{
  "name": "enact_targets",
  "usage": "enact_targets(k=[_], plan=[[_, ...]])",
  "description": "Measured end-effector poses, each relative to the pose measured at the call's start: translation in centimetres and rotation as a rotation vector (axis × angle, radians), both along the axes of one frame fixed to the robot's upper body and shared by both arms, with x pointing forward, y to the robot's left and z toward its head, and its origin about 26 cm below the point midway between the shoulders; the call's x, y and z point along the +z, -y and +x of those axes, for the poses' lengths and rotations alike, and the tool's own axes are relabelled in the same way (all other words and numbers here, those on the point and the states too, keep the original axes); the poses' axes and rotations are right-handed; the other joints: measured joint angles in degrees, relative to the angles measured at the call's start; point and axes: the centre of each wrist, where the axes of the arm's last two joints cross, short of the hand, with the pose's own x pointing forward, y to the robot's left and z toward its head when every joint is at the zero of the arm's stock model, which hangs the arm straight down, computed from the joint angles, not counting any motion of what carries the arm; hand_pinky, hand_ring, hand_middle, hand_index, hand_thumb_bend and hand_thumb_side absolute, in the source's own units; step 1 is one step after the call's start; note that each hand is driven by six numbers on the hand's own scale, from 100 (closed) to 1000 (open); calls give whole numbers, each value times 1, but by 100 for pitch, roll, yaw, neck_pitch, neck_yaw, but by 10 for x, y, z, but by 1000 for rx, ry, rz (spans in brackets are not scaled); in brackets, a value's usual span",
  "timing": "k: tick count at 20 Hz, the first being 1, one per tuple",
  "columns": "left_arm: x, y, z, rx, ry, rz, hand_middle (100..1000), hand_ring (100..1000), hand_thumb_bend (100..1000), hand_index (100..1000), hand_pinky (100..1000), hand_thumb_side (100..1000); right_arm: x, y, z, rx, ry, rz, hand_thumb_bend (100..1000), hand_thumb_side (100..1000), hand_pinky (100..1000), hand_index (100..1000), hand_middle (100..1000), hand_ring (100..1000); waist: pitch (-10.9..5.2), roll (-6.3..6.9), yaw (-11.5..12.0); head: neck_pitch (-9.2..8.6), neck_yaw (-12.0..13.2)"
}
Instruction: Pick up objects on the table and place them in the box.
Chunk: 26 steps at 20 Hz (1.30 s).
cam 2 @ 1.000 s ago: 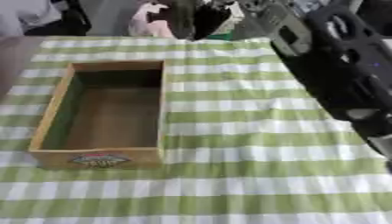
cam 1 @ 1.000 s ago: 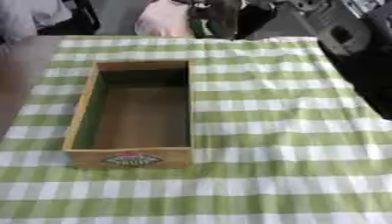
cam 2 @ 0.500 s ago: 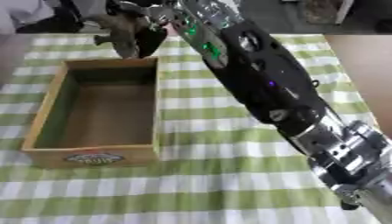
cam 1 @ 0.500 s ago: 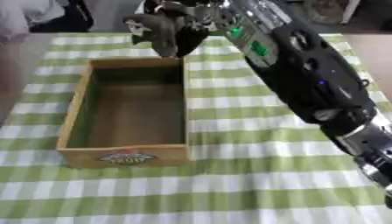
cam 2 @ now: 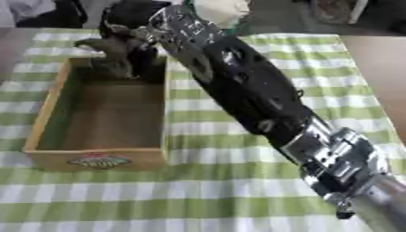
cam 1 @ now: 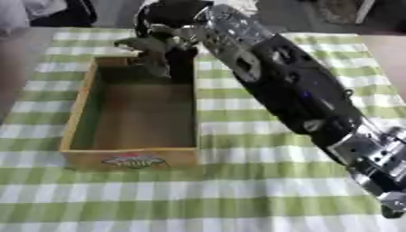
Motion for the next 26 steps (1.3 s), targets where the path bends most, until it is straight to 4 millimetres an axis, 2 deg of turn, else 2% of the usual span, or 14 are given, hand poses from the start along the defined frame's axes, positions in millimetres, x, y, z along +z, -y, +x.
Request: enact_targets(k=[4,11,13,14,17,20,22,25,26], plan=[[2,2,0,-11,8,3,622,555,417,721,417,767,-11,-13,10,-2,-51,-56,100,254,865,511,504,844,22,-36,93,-27,-53],[4,4,1,-22,18,1,621,555,418,720,417,766,-47,-19,27,-18,-105,-107,100,251,871,532,514,850,85,-36,158,-78,-122],[5,4,1,-24,20,1,621,555,419,721,417,765,-51,-21,29,-14,-105,-123,100,250,892,589,565,874,87,-34,165,-80,-140],[5,4,1,-25,21,1,621,555,419,721,417,766,-51,-22,30,-11,-104,-136,100,269,911,653,629,894,87,-33,173,-81,-146],[6,4,1,-27,23,1,621,555,419,721,417,766,-53,-26,31,1,-112,-194,100,299,940,739,722,929,83,-23,199,-81,-166],[6,5,2,-28,25,1,621,555,419,721,417,765,-58,-28,32,13,-142,-253,100,425,968,845,794,964,83,-17,214,-85,-187],[6,5,2,-29,26,1,621,555,419,721,416,765,-57,-27,33,24,-156,-284,100,476,983,904,827,984,83,-17,226,-93,-190],[6,5,2,-30,26,1,621,555,420,721,417,765,-55,-28,34,46,-168,-323,100,545,994,948,855,1000,83,-17,227,-104,-192],[6,5,2,-32,26,2,621,555,421,721,417,765,-54,-28,34,49,-168,-332,170,595,1000,980,871,1000,83,-17,227,-104,-192]])
